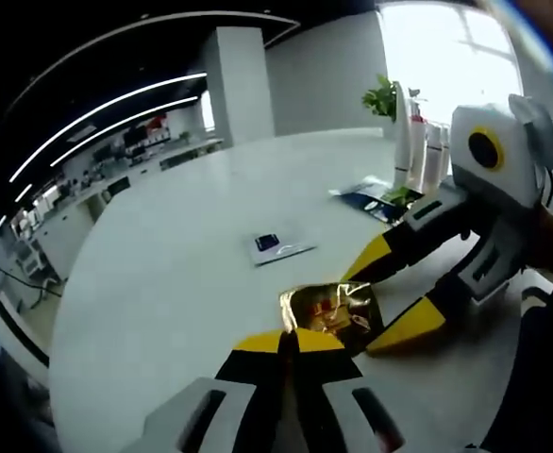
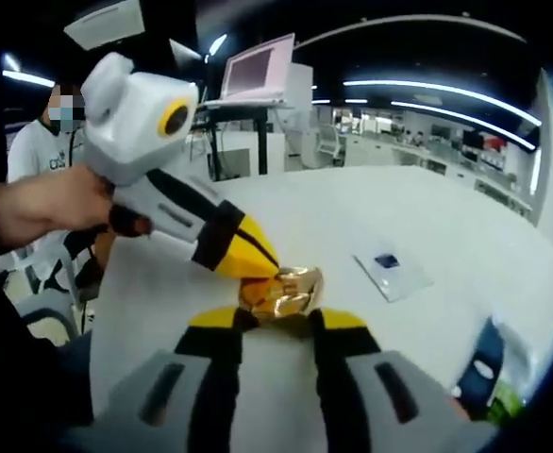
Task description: Arrange the skincare products in the storage area until every visible bottle or jar stands upright without overlapping.
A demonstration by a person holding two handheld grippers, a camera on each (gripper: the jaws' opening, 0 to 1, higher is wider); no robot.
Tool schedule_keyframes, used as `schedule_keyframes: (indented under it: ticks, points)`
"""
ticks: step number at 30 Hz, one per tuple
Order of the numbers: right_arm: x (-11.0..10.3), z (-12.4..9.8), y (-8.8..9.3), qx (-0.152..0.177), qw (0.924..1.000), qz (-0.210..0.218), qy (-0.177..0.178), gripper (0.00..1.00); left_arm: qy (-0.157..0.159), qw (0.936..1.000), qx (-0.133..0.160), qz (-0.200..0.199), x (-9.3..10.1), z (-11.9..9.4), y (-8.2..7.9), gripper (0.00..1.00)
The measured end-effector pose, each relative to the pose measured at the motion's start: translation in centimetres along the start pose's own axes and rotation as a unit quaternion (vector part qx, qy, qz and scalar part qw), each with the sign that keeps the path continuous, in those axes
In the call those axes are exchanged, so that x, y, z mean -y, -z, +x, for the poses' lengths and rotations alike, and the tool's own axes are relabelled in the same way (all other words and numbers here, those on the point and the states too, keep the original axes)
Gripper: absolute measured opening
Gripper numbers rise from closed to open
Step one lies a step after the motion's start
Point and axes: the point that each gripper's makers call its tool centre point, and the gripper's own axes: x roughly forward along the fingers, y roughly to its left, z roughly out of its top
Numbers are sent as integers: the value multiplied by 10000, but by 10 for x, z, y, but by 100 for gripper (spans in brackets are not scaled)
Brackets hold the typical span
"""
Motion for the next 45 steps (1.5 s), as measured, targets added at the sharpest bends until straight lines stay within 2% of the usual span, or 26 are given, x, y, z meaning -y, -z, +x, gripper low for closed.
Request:
schedule_keyframes:
  ticks: [13,24,34,36,37,38,40,45]
  points:
    - [0,-3,-1,83,9999,34,-52,30,135,9996,6,259,5,2,-4,1]
    - [-2,-5,-2,127,9998,-45,-154,27,371,9991,16,224,13,3,-6,0]
    - [0,-11,-2,126,9972,572,-468,28,486,9988,36,86,17,3,-4,0]
    - [-5,-12,-6,225,9936,888,-660,23,531,9986,54,49,19,3,-4,0]
    - [-5,-11,-5,171,9923,1031,-671,21,556,9984,59,-3,20,3,-4,0]
    - [-3,-10,-1,52,9938,926,-616,18,553,9984,65,-11,20,4,-4,0]
    - [-6,-11,-2,20,9951,798,-576,17,554,9984,73,-18,20,4,-4,0]
    - [-12,-11,-2,-25,9980,364,-507,24,578,9983,85,-41,20,4,-4,0]
